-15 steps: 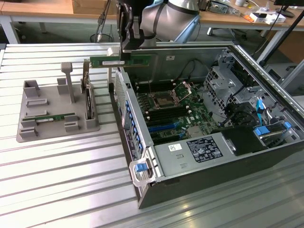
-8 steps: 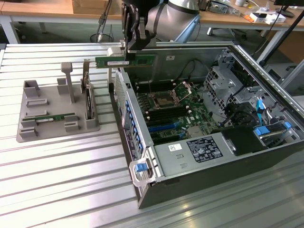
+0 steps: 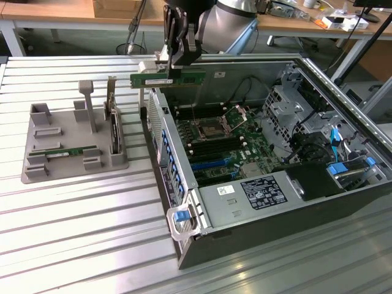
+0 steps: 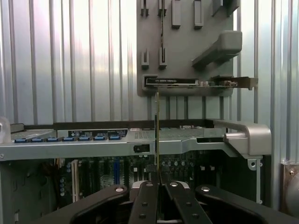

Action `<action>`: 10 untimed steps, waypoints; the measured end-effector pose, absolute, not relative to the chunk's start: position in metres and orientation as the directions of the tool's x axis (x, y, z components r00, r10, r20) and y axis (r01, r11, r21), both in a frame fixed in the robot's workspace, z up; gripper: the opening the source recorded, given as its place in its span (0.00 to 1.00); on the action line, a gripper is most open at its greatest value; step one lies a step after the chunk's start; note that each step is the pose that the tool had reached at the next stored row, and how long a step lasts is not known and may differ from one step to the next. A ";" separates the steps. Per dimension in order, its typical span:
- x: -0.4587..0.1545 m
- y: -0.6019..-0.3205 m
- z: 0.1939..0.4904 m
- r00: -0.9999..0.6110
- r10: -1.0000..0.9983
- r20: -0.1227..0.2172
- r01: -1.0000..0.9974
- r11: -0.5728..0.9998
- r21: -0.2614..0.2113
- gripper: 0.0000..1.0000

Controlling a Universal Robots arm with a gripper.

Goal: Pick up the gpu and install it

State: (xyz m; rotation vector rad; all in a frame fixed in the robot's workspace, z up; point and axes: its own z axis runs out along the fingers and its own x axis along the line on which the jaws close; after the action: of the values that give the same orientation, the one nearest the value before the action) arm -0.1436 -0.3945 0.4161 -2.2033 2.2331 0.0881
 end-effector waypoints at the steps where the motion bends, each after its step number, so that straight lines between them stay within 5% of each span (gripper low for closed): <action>1: -0.142 -0.395 0.416 -0.014 -0.999 -0.042 -0.999 0.013 0.038 0.12; 10: -0.128 -0.395 0.414 -0.014 -0.999 -0.041 -0.999 0.013 0.038 0.12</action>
State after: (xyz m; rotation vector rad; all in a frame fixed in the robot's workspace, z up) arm -0.1277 -0.3945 0.4142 -2.2038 2.2335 0.0872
